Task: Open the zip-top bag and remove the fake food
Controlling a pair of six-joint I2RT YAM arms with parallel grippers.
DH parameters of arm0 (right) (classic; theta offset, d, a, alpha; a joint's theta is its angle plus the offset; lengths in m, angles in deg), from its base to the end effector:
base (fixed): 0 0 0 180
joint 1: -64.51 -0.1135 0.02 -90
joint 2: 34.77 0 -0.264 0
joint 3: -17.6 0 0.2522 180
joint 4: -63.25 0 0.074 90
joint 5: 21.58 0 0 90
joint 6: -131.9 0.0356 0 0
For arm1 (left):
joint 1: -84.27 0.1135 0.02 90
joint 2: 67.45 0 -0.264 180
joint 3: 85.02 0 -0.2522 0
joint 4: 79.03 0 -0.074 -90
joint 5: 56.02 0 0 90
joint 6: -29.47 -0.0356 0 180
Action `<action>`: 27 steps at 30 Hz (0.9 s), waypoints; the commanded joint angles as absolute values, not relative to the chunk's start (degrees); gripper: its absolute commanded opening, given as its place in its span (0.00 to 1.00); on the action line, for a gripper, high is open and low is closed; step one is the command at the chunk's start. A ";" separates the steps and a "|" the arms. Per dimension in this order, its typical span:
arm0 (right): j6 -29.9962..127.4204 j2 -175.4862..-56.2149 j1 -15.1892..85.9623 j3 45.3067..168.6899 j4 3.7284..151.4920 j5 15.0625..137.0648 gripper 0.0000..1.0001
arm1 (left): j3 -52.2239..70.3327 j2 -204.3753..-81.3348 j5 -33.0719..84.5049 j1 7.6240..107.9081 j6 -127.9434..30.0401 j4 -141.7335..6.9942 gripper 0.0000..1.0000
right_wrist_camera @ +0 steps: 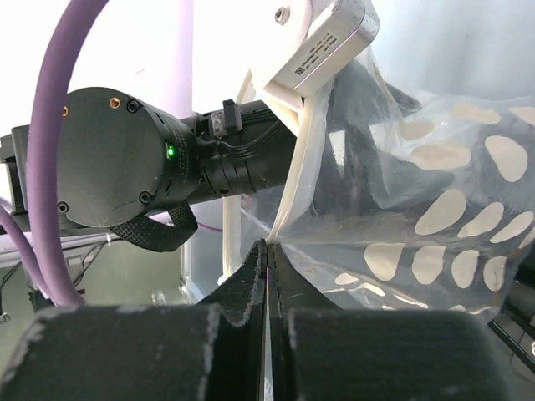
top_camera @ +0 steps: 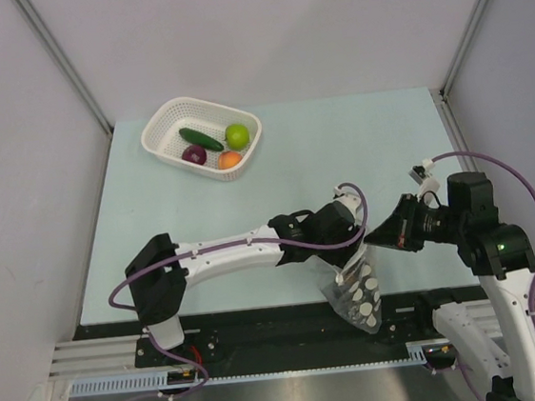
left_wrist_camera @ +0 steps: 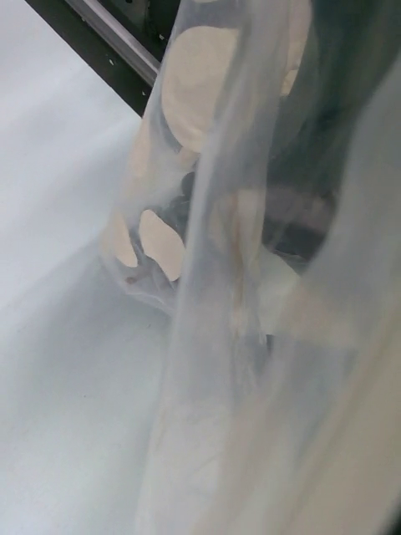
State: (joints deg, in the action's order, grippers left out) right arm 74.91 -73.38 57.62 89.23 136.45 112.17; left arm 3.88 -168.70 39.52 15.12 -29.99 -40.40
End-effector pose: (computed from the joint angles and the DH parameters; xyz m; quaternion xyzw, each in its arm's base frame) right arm 0.0977 0.0366 0.3513 0.0373 0.8554 0.4510 0.2521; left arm 0.1427 -0.3650 0.2457 0.2930 0.8880 -0.2396 0.2613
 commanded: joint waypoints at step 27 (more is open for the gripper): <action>70.72 -86.71 55.29 95.00 126.51 107.80 0.00 | 5.28 -162.28 38.82 22.65 -32.05 -36.53 0.74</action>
